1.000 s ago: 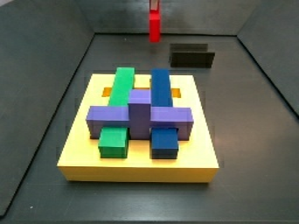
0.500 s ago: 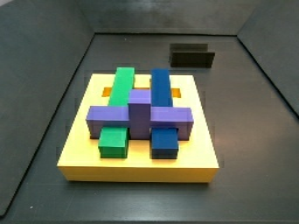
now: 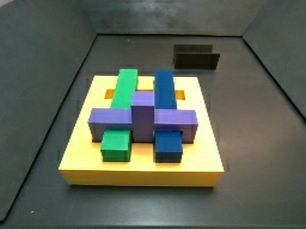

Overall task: Pick up the red object. Move up. Move to above the board. Insert the red object.
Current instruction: Move to above the board.

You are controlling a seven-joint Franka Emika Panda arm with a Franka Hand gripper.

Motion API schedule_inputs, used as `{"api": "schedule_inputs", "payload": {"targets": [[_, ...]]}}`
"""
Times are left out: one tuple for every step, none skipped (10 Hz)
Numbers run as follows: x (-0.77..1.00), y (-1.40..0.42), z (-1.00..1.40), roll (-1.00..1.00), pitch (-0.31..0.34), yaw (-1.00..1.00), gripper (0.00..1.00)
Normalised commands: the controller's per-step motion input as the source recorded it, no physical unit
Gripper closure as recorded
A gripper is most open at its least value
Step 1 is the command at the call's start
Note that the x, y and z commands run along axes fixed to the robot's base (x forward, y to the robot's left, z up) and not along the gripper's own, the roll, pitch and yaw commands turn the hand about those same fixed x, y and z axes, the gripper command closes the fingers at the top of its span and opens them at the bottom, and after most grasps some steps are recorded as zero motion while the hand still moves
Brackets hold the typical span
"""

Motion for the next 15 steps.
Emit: {"api": "schedule_inputs", "payload": {"targets": [[-0.11,-1.4,0.14,0.0,0.009,1.0,1.0],[-0.1,-1.4,0.14,0.0,0.01,1.0,1.0],[-0.1,-1.4,0.15,0.01,0.011,1.0,1.0],[-0.11,-1.4,0.15,0.01,0.009,1.0,1.0],[-0.11,-1.4,0.15,0.01,0.009,1.0,1.0],[-0.11,-1.4,0.16,0.01,0.01,1.0,1.0],[-0.1,-1.4,0.17,0.01,0.012,1.0,1.0],[-0.09,-1.4,0.18,0.02,0.017,1.0,1.0],[-0.07,-1.4,0.19,0.03,0.028,1.0,1.0],[-0.02,-0.86,0.12,0.03,0.036,1.0,1.0],[0.04,-0.36,0.05,0.04,0.054,1.0,1.0],[0.06,-0.2,0.04,0.04,0.065,1.0,1.0],[0.05,-0.11,0.03,0.05,0.079,1.0,1.0],[0.05,-0.09,0.03,0.05,0.086,1.0,1.0],[0.05,-0.05,0.02,0.07,0.115,1.0,1.0]]}}
